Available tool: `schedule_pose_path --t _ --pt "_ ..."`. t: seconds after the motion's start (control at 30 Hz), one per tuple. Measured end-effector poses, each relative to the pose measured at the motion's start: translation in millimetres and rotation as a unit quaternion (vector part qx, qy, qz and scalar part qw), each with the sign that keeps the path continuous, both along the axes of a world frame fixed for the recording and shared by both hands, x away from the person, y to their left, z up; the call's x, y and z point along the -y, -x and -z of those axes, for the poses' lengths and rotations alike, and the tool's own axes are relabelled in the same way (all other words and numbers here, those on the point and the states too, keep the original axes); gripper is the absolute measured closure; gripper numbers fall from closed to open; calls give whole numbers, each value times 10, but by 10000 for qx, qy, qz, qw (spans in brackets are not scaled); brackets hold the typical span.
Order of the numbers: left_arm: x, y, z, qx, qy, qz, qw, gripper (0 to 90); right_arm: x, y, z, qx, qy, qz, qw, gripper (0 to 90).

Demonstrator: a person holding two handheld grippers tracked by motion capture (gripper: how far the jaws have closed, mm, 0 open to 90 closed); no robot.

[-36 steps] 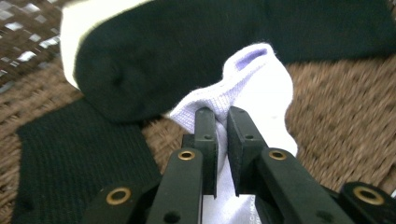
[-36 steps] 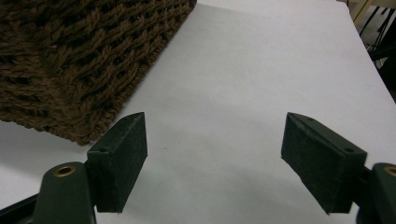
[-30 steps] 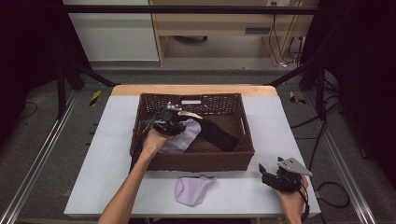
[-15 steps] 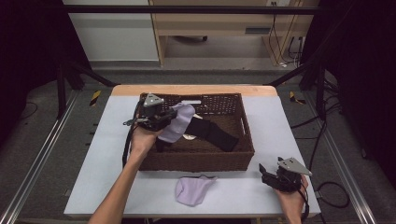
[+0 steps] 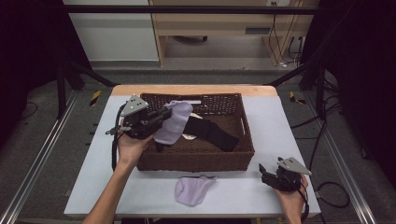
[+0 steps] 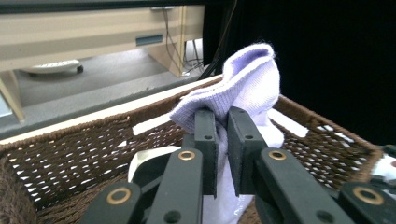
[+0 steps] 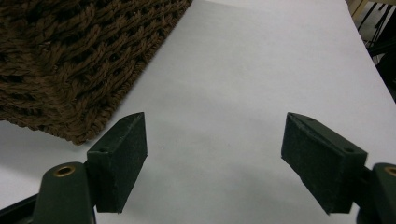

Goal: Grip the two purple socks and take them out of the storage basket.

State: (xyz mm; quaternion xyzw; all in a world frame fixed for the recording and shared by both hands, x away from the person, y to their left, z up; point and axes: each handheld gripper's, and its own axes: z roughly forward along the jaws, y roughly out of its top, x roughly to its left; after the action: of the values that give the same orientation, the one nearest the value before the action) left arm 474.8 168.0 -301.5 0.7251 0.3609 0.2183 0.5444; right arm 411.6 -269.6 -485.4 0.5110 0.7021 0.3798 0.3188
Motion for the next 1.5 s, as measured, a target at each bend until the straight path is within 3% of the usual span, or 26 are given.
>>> schedule_pose_path --t 0.23,0.37,0.6,0.87,1.2,1.5 --pt "-65 279 -183 293 159 177 9993 817 -1 -1 1 -12 -8 17 10000 223" --pt "-70 393 -240 430 88 203 9988 817 -1 -2 1 -10 -9 24 10000 223" --pt "-58 539 -289 561 102 298 9979 817 -3 0 0 -8 1 30 10000 223" --pt "5 759 -291 648 160 598 9960 817 -2 1 0 -5 5 32 10000 222" --pt "88 935 -70 559 13 835 9949 815 -3 6 -1 14 6 24 10000 221" --pt "108 980 256 224 -190 926 9953 815 -6 7 -1 23 18 31 10000 221"
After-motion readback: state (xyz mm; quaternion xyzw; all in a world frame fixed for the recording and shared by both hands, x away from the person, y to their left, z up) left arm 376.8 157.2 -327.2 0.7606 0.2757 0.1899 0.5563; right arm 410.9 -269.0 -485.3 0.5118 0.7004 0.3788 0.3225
